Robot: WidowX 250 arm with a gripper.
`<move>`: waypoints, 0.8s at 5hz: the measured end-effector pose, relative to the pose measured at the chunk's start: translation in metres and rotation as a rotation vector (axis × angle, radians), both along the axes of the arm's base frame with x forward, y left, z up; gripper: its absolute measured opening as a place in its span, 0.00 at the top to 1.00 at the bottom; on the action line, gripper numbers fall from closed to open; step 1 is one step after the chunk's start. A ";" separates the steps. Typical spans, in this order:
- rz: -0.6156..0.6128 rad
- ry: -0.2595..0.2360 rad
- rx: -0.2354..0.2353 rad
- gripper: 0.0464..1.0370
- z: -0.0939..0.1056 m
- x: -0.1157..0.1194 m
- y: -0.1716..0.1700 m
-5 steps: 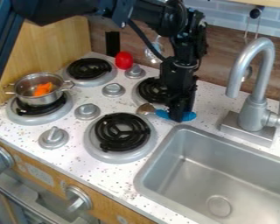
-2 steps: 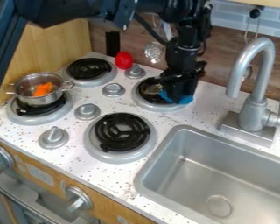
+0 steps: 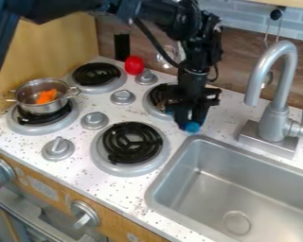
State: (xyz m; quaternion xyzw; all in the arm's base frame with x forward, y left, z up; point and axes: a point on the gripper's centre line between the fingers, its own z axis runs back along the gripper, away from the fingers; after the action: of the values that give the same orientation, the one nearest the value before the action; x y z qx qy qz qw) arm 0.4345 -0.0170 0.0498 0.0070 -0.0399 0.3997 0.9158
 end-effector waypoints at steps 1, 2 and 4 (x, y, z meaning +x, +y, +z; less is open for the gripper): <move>-0.197 -0.003 -0.066 0.60 -0.009 -0.008 0.004; -0.359 -0.015 -0.110 0.65 -0.001 -0.011 -0.005; -0.530 -0.038 -0.126 0.90 -0.001 -0.010 -0.014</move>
State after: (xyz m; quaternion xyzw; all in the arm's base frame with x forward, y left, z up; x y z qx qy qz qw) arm 0.4241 -0.0312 0.0486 -0.0683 -0.0323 0.1479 0.9861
